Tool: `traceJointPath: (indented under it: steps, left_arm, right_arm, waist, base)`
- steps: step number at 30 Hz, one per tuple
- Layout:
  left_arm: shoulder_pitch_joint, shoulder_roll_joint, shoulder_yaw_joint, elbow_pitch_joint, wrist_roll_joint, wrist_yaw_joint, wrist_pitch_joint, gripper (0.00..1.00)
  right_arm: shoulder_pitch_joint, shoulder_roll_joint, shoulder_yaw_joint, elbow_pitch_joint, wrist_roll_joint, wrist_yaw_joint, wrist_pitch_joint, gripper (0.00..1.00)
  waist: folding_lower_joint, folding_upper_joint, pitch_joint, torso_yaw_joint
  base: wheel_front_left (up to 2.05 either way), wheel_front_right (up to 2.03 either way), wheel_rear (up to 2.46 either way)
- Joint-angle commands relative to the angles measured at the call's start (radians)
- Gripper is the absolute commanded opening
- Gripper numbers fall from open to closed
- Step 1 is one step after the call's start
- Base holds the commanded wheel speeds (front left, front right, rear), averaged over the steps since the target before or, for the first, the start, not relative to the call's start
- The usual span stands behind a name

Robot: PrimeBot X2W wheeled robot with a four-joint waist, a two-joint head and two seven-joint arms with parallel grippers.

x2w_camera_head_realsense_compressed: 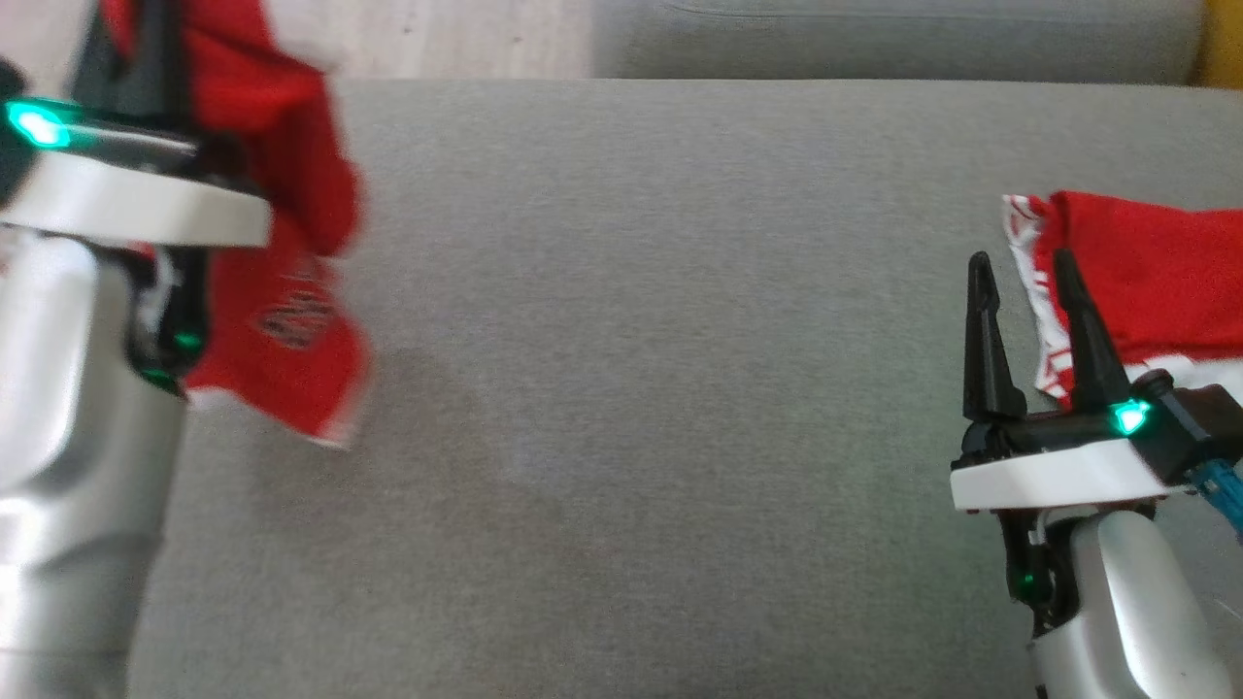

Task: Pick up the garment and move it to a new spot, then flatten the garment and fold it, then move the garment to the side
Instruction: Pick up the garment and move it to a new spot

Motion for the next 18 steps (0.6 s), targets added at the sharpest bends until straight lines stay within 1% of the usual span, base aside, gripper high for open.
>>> traceJointPath:
  steps: [1, 8, 12, 15, 16, 17, 18]
  left_arm:
    - [-0.019, 0.027, 0.02, -0.065, -0.004, 0.012, 0.015, 0.0]
    - [0.022, -0.038, -0.045, -0.182, -0.011, 0.039, 0.077, 0.0]
    - [0.002, -0.078, -0.085, -0.186, -0.003, 0.047, 0.094, 0.0]
    - [-0.02, -0.123, -0.12, -0.158, 0.004, 0.051, 0.095, 0.0]
    - [-0.028, -0.143, -0.137, -0.143, 0.009, 0.05, 0.092, 0.16]
    - [-0.034, -0.163, -0.156, -0.129, 0.016, 0.05, 0.086, 0.47]
    - [-0.037, -0.186, -0.172, -0.114, 0.016, 0.048, 0.081, 1.0]
  right_arm:
    - [-0.024, -0.002, 0.028, -0.028, 0.01, -0.001, -0.013, 1.0]
    - [-0.045, -0.002, 0.027, -0.046, 0.027, -0.001, -0.013, 1.0]
    - [-0.058, -0.002, 0.036, -0.053, 0.041, -0.001, -0.013, 1.0]
    - [-0.064, -0.002, 0.045, -0.055, 0.053, -0.001, -0.013, 1.0]
    - [-0.064, -0.002, 0.045, -0.055, 0.056, -0.001, -0.013, 1.0]
    - [-0.065, -0.002, 0.047, -0.054, 0.058, -0.001, -0.013, 1.0]
    - [-0.064, -0.002, 0.049, -0.054, 0.059, -0.001, -0.013, 1.0]
  waist:
    - [0.0001, 0.0, 0.004, -0.028]
    - [0.0001, 0.0, 0.035, -0.126]
    - [0.0001, 0.0, 0.058, -0.185]
    - [0.0001, 0.0, 0.07, -0.225]
    - [0.0001, 0.0, 0.072, -0.232]
    - [0.0001, 0.0, 0.074, -0.242]
    - [0.0001, 0.0, 0.074, -0.248]
  base:
    - [0.0, 0.0, 0.0]
    - [0.0, 0.0, 0.0]
    - [0.0, 0.0, 0.0]
    - [0.0, 0.0, 0.0]
    - [0.0, 0.0, 0.0]
    - [0.0, 0.0, 0.0]
    - [0.0, 0.0, 0.0]
